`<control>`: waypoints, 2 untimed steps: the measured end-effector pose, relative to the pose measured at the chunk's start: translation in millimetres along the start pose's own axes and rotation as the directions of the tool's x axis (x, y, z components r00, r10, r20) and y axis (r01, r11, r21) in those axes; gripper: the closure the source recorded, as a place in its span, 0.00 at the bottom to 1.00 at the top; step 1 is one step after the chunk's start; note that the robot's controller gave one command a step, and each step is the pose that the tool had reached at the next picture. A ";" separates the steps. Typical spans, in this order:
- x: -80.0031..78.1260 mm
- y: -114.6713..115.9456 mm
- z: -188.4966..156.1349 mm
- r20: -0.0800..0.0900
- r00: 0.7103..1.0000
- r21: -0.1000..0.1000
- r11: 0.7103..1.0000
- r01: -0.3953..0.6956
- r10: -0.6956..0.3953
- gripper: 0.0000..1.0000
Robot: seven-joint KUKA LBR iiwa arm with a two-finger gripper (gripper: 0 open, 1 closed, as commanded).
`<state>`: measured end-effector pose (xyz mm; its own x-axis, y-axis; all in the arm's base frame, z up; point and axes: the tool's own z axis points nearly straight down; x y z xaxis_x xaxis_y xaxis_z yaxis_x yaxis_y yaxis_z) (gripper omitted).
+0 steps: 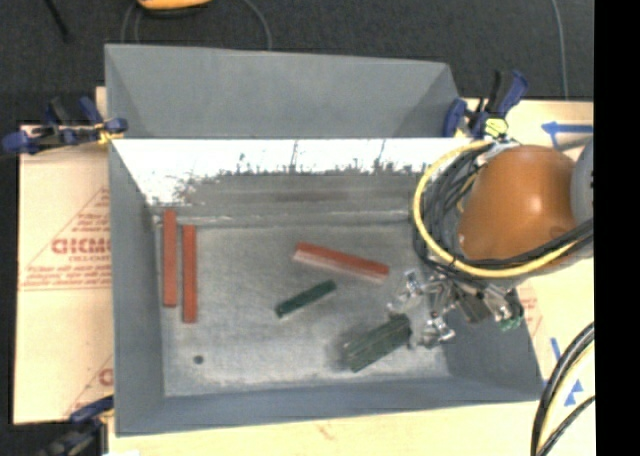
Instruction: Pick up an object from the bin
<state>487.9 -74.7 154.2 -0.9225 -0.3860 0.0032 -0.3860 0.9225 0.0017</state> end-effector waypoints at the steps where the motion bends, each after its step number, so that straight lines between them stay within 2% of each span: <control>1: -42.8 28.9 -36.7 0.006 0.999 0.004 0.999 -0.048 0.048 1.00; 2: -35.2 41.7 -87.6 0.002 1.000 -0.003 1.000 0.014 -0.014 1.00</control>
Offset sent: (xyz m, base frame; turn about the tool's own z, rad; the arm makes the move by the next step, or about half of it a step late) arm -0.0151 0.0103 0.1571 -0.0762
